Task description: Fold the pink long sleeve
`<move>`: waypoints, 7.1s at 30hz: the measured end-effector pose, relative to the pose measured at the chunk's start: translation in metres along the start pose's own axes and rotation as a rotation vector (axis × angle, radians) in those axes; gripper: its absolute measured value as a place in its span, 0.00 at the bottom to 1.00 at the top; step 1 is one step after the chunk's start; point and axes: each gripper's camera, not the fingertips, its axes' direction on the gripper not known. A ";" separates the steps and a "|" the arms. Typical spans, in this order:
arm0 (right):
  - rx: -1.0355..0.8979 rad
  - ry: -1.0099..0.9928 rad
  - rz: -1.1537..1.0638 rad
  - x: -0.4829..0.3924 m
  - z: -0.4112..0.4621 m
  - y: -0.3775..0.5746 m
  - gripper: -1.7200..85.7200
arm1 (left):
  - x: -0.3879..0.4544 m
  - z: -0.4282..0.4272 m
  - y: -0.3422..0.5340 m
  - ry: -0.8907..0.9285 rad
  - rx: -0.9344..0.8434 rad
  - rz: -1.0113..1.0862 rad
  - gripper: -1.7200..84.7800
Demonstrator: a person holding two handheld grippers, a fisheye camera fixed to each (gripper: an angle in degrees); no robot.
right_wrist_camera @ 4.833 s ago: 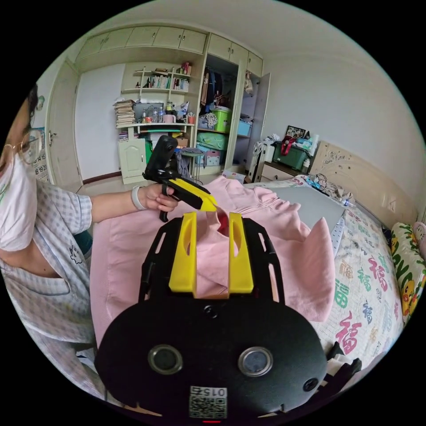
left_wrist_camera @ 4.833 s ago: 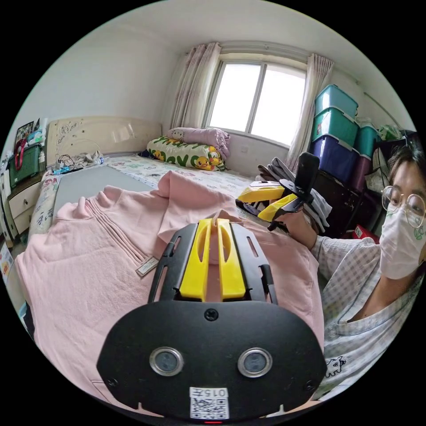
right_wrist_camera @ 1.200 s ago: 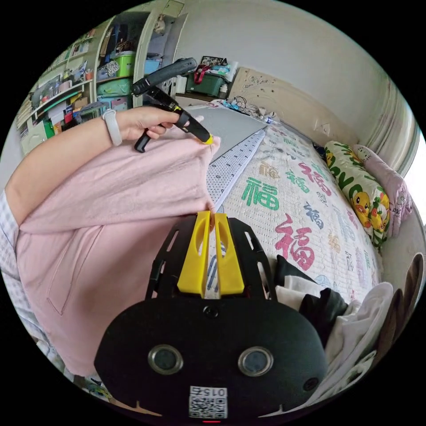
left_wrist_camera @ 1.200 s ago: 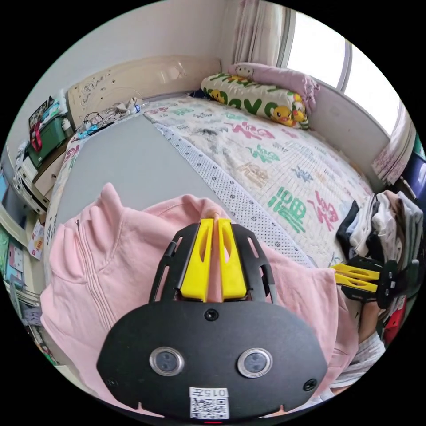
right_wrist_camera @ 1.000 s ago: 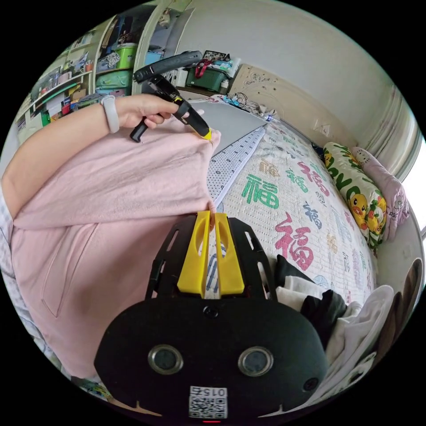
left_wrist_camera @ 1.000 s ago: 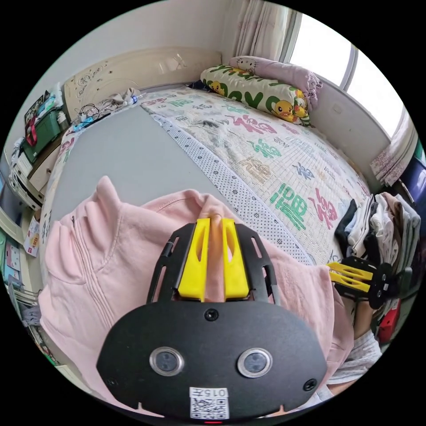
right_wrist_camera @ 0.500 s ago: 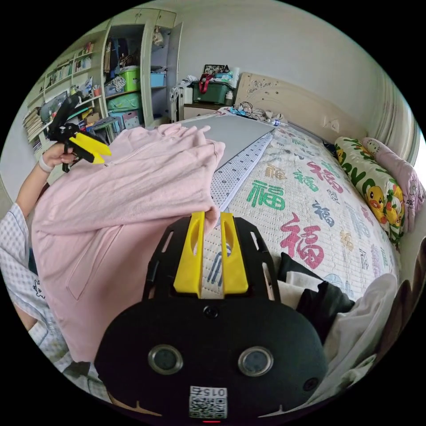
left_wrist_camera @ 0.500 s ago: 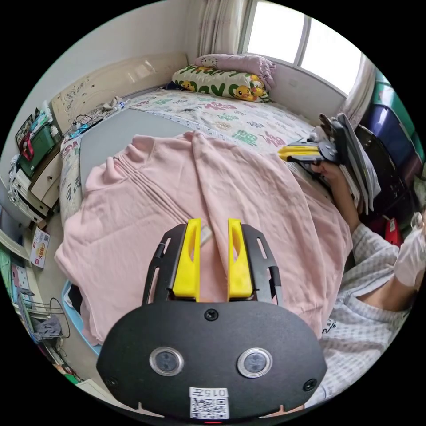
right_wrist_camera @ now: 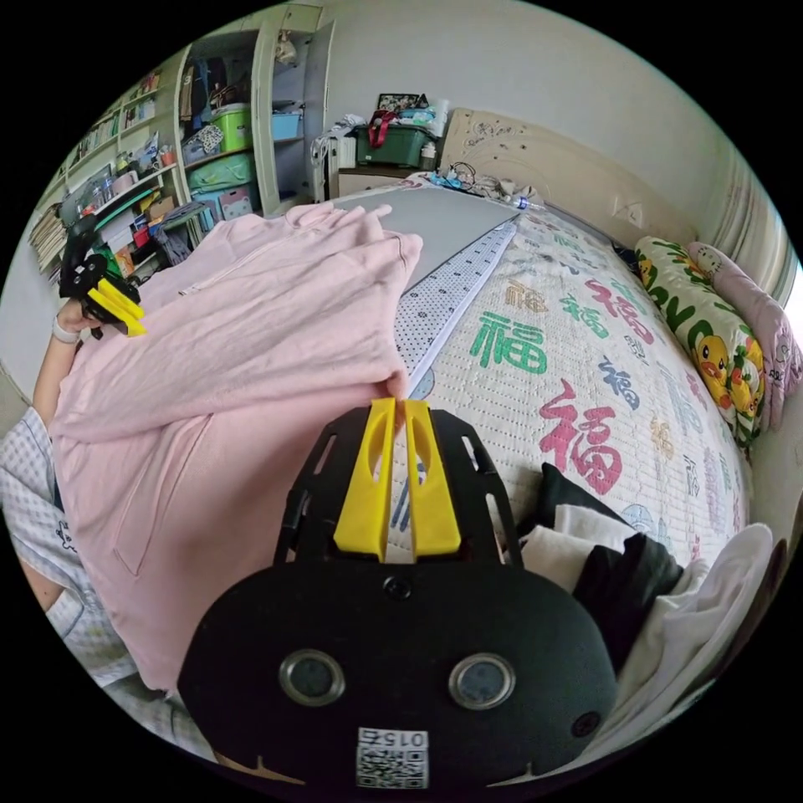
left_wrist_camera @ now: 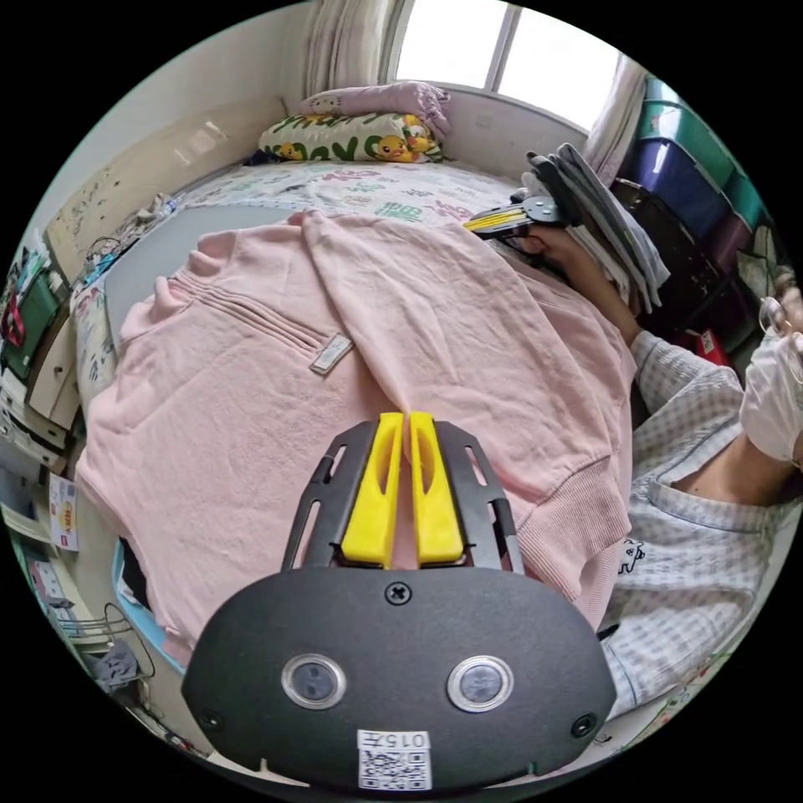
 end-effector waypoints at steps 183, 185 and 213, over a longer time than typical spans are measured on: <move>0.489 -0.007 -0.147 -0.285 0.018 0.312 0.01 | -0.162 -0.193 0.276 -0.368 0.429 -0.738 0.15; 0.527 -0.115 -0.122 -0.263 0.004 0.281 0.02 | -0.172 -0.200 0.290 -0.322 0.465 -0.751 0.15; -0.095 -0.332 0.112 -0.332 0.357 -0.357 0.07 | -0.222 -0.208 0.269 -0.511 0.206 -0.520 0.04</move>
